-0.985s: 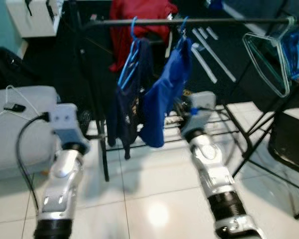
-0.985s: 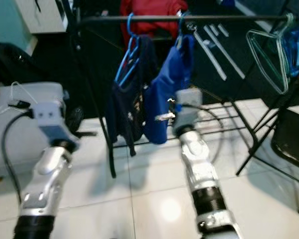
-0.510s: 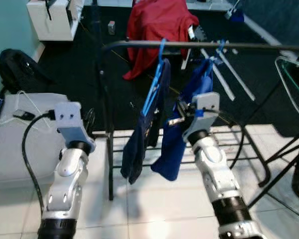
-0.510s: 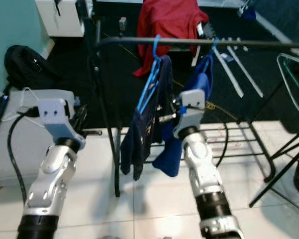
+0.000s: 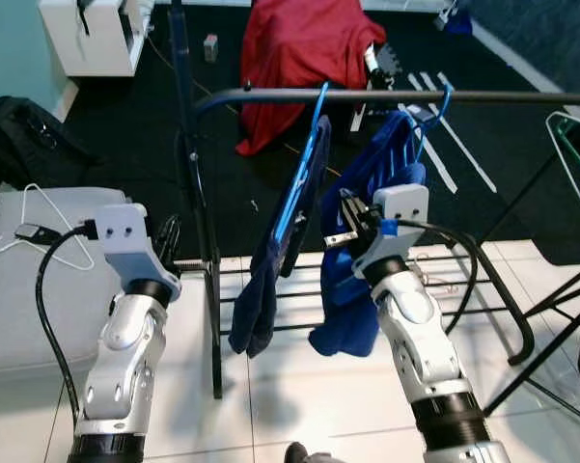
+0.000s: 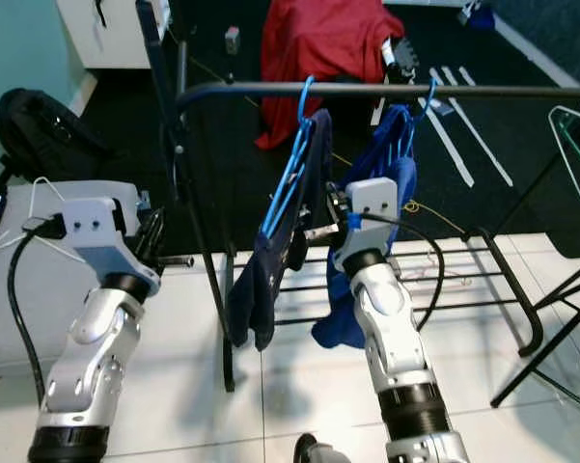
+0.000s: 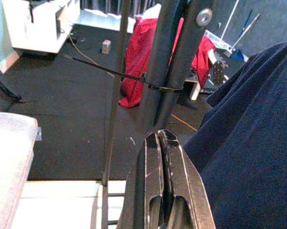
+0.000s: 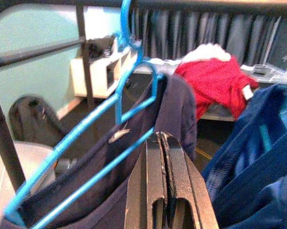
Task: Hang hanger
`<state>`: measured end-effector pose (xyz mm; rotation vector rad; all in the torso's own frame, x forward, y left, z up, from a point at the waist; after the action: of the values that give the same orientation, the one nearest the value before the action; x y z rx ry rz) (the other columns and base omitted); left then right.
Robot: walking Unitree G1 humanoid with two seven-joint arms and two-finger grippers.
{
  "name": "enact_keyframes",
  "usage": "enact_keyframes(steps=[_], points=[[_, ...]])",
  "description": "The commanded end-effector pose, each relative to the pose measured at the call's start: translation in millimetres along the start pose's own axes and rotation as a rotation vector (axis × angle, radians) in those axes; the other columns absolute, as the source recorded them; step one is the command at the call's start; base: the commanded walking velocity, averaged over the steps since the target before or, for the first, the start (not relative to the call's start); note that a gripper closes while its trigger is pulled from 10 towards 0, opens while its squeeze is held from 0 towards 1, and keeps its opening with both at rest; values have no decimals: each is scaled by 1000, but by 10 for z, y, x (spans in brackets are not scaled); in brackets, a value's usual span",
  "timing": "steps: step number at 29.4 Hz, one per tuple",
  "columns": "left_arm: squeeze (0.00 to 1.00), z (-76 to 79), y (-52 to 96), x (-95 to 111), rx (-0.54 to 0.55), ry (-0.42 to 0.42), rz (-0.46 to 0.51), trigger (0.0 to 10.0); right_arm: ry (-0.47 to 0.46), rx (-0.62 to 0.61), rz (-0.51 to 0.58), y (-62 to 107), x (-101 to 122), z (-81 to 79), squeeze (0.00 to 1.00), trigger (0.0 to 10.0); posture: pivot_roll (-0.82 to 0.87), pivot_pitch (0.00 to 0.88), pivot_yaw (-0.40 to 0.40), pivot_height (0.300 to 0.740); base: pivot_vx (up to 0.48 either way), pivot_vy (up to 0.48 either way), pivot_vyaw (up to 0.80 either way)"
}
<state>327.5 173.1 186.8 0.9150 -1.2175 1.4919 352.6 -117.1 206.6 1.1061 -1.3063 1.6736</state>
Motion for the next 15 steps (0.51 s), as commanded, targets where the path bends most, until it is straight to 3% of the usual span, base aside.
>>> enact_keyframes(steps=[1,8,15], points=[[0,16,25,-12,-10,6,-10,10000,5,-36,14,41,17,75,0,10000,-72,180,-56,740,0,-480,0],[0,18,18,-14,-8,2,-16,10000,8,-55,37,66,89,98,0,10000,-73,196,-49,740,0,-480,0],[0,-9,-11,26,3,-17,-9,10000,46,-19,148,14,363,85,0,10000,-71,199,-46,740,0,-480,0]])
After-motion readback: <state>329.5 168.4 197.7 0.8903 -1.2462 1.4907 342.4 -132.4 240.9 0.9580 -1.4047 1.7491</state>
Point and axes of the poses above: a point about 5 cm out from each wrist's last joint towards the gripper, its own y axis pointing back from the gripper into the wrist, its own x axis along the axis of the wrist's last joint, z = x × y, the point moved 3 cm from there along -y, pointing out of the wrist towards the gripper, and after that the axes turned 4 degrees about y, right-handed, at the moved point
